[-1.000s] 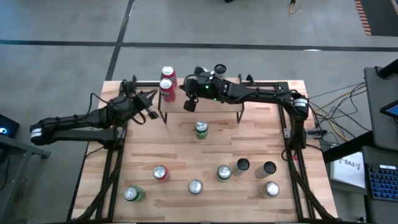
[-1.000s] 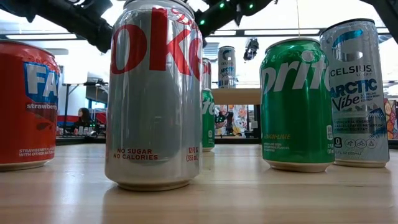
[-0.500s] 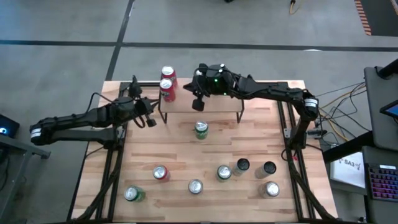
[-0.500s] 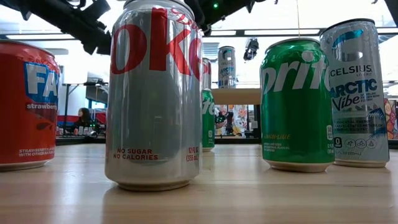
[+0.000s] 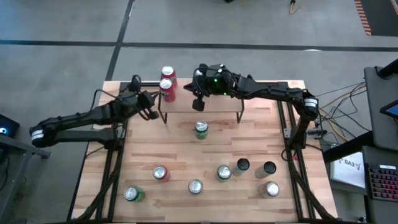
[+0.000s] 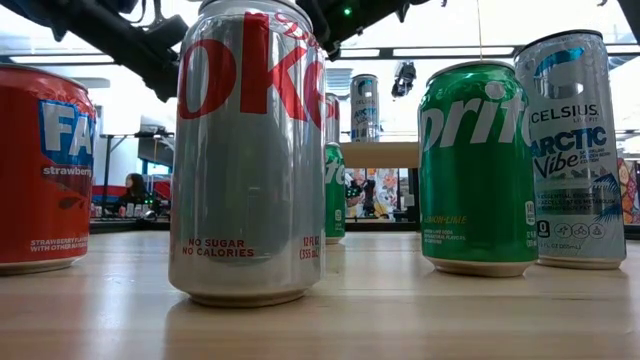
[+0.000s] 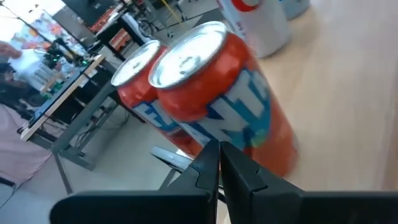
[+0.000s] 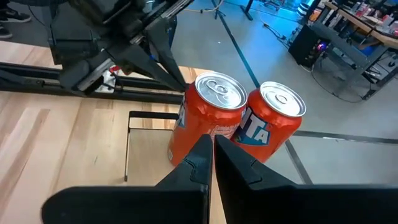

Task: Place canned beverage on shelf
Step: Put the top orange soda can on the shelf aligned with the other orange soda can

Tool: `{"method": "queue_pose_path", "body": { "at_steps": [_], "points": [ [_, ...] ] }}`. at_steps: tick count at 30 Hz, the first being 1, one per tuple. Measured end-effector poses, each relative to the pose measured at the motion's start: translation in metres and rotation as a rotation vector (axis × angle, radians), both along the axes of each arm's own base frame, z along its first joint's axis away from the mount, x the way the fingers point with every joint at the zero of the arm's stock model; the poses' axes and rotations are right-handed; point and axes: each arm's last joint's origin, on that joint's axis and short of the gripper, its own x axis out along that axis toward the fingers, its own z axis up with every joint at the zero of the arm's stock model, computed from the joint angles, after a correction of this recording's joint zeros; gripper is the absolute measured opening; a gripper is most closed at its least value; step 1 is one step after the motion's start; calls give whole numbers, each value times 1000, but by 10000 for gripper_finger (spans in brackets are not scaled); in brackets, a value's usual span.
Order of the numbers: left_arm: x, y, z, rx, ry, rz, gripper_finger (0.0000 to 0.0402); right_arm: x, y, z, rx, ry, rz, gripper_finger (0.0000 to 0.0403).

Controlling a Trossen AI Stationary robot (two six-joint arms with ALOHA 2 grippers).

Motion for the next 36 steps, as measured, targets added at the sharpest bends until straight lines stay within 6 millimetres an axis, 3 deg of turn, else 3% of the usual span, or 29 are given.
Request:
{"method": "queue_pose_path", "body": {
  "at_steps": [9,18,31,36],
  "points": [
    [8,4,-2,5,-7,3,0,3,-1,-4,-6,3,3,9],
    [8,4,-2,-6,-22,8,0,24,-7,-30,11,-4,-2,9],
    [10,6,-1,7,-37,43,0,38,-11,-40,25,-86,3,9],
    [11,6,-2,7,-39,44,0,46,-13,-52,18,-84,7,9]
  ]
}}
